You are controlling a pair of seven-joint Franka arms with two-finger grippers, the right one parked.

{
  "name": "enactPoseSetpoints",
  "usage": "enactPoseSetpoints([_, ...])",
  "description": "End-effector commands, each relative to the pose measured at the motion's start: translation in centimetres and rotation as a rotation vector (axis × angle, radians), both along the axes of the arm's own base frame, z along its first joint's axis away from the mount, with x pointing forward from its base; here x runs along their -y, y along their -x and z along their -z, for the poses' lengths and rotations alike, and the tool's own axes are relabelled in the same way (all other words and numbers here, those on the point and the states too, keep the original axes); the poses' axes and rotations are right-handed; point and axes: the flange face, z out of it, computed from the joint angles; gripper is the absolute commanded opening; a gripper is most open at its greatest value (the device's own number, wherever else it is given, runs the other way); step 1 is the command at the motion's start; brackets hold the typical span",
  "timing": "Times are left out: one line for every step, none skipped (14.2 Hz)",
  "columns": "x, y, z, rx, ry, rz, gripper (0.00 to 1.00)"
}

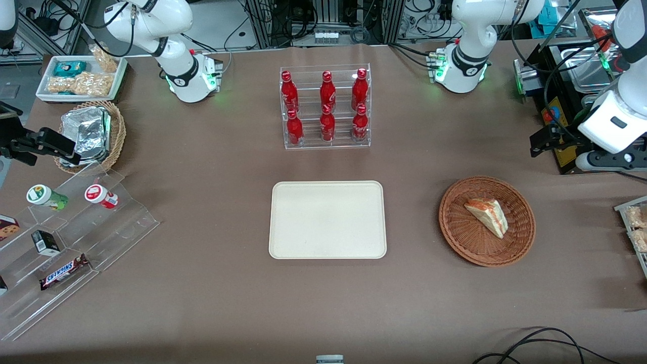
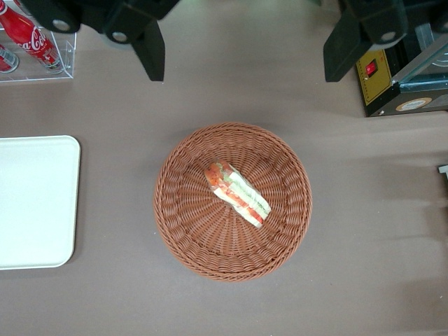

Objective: Place sandwich from basket to tray
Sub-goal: 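Move the left gripper from rest toward the wicker basket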

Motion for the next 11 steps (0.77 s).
enactPoseSetpoints([-0.3, -0.2, -0.3, 0.007, -0.011, 0.005, 1.0])
enactPoseSetpoints([-0.2, 0.0, -0.1, -0.005, -0.012, 0.002, 1.0])
enactPoseSetpoints([-0.3, 0.2, 0.0, -0.022, -0.011, 0.0, 1.0])
enactPoseSetpoints([-0.2, 0.2, 0.1, -0.031, -0.012, 0.003, 1.0])
enactPoseSetpoints([-0.2, 0.2, 0.1, -0.031, -0.013, 0.004, 1.0])
enactPoseSetpoints([-0.2, 0.3, 0.2, -0.034, -0.014, 0.004, 1.0])
enactPoseSetpoints([-0.2, 0.3, 0.4, -0.04, -0.015, 0.006, 1.0])
enactPoseSetpoints([0.0, 0.2, 0.8, -0.048, -0.013, 0.006, 1.0])
enactPoseSetpoints([0.1, 0.1, 1.3, -0.059, -0.014, 0.009, 1.0])
enactPoseSetpoints([0.2, 0.3, 1.8, -0.074, -0.016, 0.018, 1.0])
enactPoseSetpoints([0.3, 0.4, 2.6, -0.089, -0.018, 0.023, 1.0])
